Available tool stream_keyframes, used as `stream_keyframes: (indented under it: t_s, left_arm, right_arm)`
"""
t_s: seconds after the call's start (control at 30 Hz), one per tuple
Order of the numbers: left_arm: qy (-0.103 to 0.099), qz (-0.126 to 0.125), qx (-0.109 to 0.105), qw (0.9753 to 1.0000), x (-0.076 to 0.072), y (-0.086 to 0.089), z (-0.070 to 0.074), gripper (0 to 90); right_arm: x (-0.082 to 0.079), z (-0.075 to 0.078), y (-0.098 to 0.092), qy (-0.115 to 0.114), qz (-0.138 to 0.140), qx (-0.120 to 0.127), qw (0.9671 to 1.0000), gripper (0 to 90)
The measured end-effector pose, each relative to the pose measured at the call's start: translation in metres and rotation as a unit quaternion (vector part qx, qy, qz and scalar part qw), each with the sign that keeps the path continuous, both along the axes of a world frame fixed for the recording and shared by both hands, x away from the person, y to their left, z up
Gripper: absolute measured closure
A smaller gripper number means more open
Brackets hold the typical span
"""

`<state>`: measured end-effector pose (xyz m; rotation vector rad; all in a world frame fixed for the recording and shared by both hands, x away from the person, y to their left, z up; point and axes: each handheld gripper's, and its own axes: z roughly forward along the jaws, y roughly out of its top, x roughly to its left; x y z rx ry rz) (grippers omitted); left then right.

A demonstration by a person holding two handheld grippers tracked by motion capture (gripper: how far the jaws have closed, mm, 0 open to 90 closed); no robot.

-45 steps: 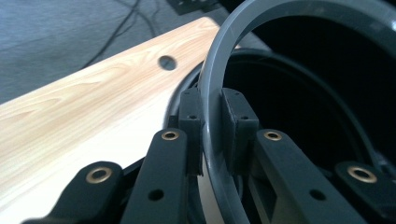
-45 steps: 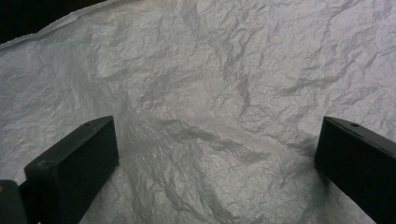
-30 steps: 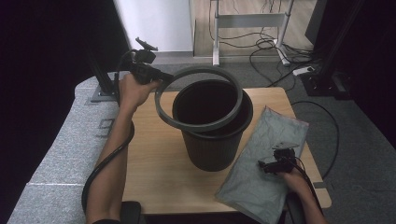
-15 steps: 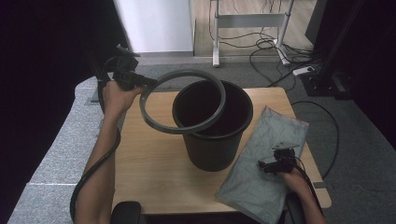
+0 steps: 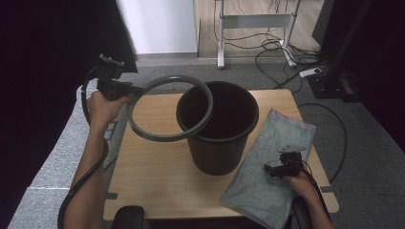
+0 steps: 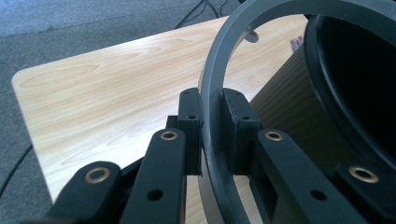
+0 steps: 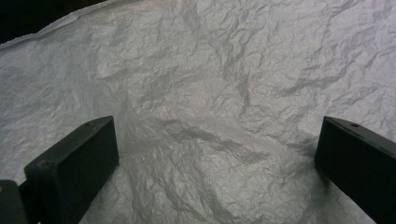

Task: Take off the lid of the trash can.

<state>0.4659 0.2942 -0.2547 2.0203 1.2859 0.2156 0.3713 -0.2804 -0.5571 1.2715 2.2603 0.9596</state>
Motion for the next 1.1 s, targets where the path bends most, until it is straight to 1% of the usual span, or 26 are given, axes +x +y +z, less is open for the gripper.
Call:
stream_keyframes:
  t_s: [0.3,0.33,0.37,0.43,0.47,0.53,0.57,0.6,0.7,0.8,0.9,0.93,0.97,1.0,1.03,1.1]
  left_arm:
    - [-0.002,0.021,0.006,0.9998,-0.012,0.025,-0.004,78.6]
    - [-0.002,0.021,0.006,0.9998,-0.012,0.025,-0.004,78.6]
    - [-0.001,0.025,0.007,0.9997,-0.014,0.03,-0.005,78.5]
    - [-0.001,0.027,0.007,0.9996,-0.016,0.032,-0.005,78.5]
    - [-0.001,0.032,0.006,0.9995,-0.018,0.038,-0.006,78.5]
    - [-0.001,0.034,0.006,0.9994,-0.019,0.04,-0.006,78.5]
    - [-0.001,0.038,0.007,0.9993,-0.022,0.046,-0.007,78.5]
    - [-0.001,0.038,0.007,0.9993,-0.022,0.046,-0.007,78.5]
    - [-0.001,0.047,0.005,0.9989,-0.027,0.056,-0.009,78.5]
    - [-0.002,0.051,0.005,0.9987,-0.03,0.061,-0.01,78.5]
    - [0.0,0.06,0.005,0.9982,-0.036,0.071,-0.012,78.5]
    - [0.0,0.06,0.005,0.9982,-0.036,0.071,-0.012,78.5]
    - [0.0,0.064,0.003,0.9979,-0.039,0.077,-0.013,78.5]
    - [0.0,0.064,0.003,0.9979,-0.039,0.077,-0.013,78.5]
    - [0.001,0.069,0.002,0.9976,-0.041,0.082,-0.014,78.5]
    - [0.0,0.071,0.001,0.9975,-0.042,0.084,-0.015,78.5]
  right_arm:
    - [0.0,0.0,0.0,0.0,0.0,0.0,1.0,0.0]
    - [0.0,0.0,0.0,0.0,0.0,0.0,1.0,0.0]
    - [0.0,0.0,0.0,0.0,0.0,0.0,1.0,0.0]
    - [0.0,0.0,0.0,0.0,0.0,0.0,1.0,0.0]
    - [0.0,0.0,0.0,0.0,0.0,0.0,1.0,0.0]
    - [0.0,0.0,0.0,0.0,0.0,0.0,1.0,0.0]
    - [0.0,0.0,0.0,0.0,0.0,0.0,1.0,0.0]
    - [0.0,0.0,0.0,0.0,0.0,0.0,1.0,0.0]
    - [0.0,0.0,0.0,0.0,0.0,0.0,1.0,0.0]
    - [0.0,0.0,0.0,0.0,0.0,0.0,1.0,0.0]
    - [0.0,0.0,0.0,0.0,0.0,0.0,1.0,0.0]
    - [0.0,0.0,0.0,0.0,0.0,0.0,1.0,0.0]
    - [0.0,0.0,0.0,0.0,0.0,0.0,1.0,0.0]
    - [0.0,0.0,0.0,0.0,0.0,0.0,1.0,0.0]
    - [0.0,0.0,0.0,0.0,0.0,0.0,1.0,0.0]
    - [0.0,0.0,0.0,0.0,0.0,0.0,1.0,0.0]
